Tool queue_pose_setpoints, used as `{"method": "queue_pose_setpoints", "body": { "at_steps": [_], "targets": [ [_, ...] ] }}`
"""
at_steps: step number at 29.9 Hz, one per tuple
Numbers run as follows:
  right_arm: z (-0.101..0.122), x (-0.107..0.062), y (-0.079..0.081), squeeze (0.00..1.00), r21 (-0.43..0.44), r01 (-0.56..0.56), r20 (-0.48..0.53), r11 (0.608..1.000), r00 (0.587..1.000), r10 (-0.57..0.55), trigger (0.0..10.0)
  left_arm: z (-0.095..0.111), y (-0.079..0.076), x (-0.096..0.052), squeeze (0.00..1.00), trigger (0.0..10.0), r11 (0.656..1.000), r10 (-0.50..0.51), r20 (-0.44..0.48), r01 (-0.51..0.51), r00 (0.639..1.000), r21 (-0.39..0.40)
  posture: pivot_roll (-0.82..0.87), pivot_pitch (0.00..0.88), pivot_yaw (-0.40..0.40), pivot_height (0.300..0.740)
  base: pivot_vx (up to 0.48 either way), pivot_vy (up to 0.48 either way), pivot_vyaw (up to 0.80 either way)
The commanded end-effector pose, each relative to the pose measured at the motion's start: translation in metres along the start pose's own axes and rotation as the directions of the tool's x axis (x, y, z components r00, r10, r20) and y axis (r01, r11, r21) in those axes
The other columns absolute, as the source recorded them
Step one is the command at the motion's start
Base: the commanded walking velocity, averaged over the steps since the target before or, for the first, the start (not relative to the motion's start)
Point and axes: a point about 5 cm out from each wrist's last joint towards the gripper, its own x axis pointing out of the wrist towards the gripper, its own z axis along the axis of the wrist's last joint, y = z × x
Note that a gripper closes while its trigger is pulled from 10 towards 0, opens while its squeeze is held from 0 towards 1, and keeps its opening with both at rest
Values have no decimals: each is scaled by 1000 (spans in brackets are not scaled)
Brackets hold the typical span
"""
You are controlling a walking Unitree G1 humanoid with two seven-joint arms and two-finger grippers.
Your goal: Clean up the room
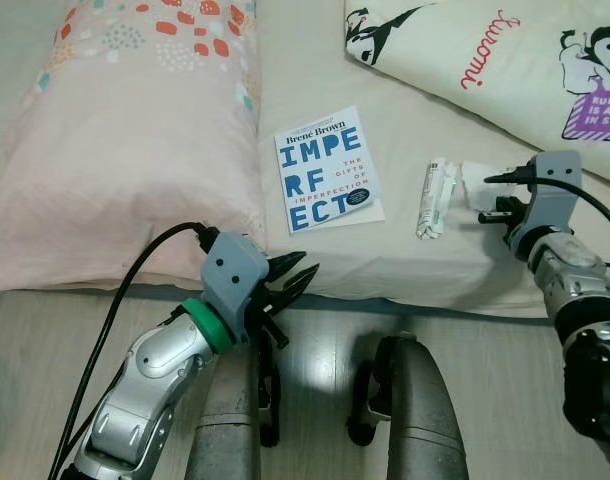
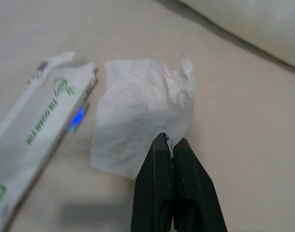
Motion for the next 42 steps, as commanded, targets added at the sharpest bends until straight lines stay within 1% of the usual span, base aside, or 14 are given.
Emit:
{"method": "queue_pose_setpoints", "body": {
  "at_steps": [1, 6, 10, 13, 16, 17, 18, 20, 21, 26, 27, 32, 40, 42],
  "targets": [
    [-11, -1, 4, 0, 20, -5, -33, 1000, 999, 6, 0, -4, -5, -2, 0, 10000, 1000, -25, -10, 25, 1000, -17, 212, 347, 89, 627, 0, 0, 0],
    [-3, 2, 18, 0, 71, -51, 24, 996, 998, 50, 0, -6, -6, 0, 0, 10000, 999, -31, -3, 31, 1000, -22, 184, 331, 75, 627, 0, 0, 0],
    [6, 1, 34, 0, 133, -92, 149, 987, 986, 72, 0, -8, -5, 1, 0, 10000, 999, -5, 13, 6, 1000, -42, 128, 295, 51, 627, 0, 0, 0],
    [7, 0, 37, 0, 141, -98, 165, 985, 983, 74, 0, -8, -5, 1, 0, 10000, 999, 3, 17, -2, 1000, -50, 128, 295, 51, 627, 0, 0, 0],
    [7, -13, 57, 0, 157, -114, 306, 981, 950, 61, 0, -14, 10, 2, 0, 10000, 981, 172, 34, -168, 984, -97, 88, 263, 37, 627, 0, 0, 0],
    [7, -13, 57, 0, 157, -114, 306, 981, 950, 61, 0, -14, 10, 2, 0, 10000, 981, 172, 34, -168, 984, -97, 88, 263, 37, 627, 0, 0, 0],
    [8, -18, 60, 0, 154, -115, 345, 981, 937, 56, 0, -15, 15, 3, 0, 10000, 968, 228, 39, -222, 973, -114, 88, 263, 37, 627, 0, 0, 0],
    [7, -36, 75, 0, 188, -117, 438, 975, 899, 23, 0, -22, 35, 3, 0, 10000, 897, 419, 18, -411, 908, -161, 67, 224, 7, 627, 0, 0, 0],
    [6, -43, 81, 0, 197, -118, 467, 973, 884, 13, 0, -26, 41, 3, 0, 10000, 870, 472, 1, -465, 882, -165, 67, 224, 7, 627, 0, 0, 0],
    [-1, -50, 98, 0, 196, -124, 488, 973, 873, 12, 0, -29, 48, 6, 0, 10000, 832, 541, -5, -536, 841, -141, 63, 184, -16, 627, 0, 0, 0],
    [-5, -49, 105, 0, 181, -134, 467, 974, 884, 35, 10000, -30, 50, 7, 0, 10000, 823, 556, -8, -552, 831, -134, 63, 168, -26, 627, 0, 0, 0],
    [-9, -48, 124, 0, 78, -187, 433, 979, 891, 136, 10000, -43, 55, 10, 0, 10000, 781, 613, -55, -614, 789, -115, 56, 128, -61, 627, 0, 0, 0],
    [-8, -48, 127, 0, 54, -191, 421, 980, 894, 151, 10000, -45, 61, 11, 0, 10000, 724, 681, -44, -682, 730, -102, 68, 110, -72, 627, 0, 0, 0],
    [-9, -48, 129, 0, 59, -204, 415, 977, 895, 162, 10000, -44, 63, 13, 0, 10000, 727, 679, -40, -679, 733, -103, 68, 110, -66, 627, 0, 0, 0]
  ]
}}
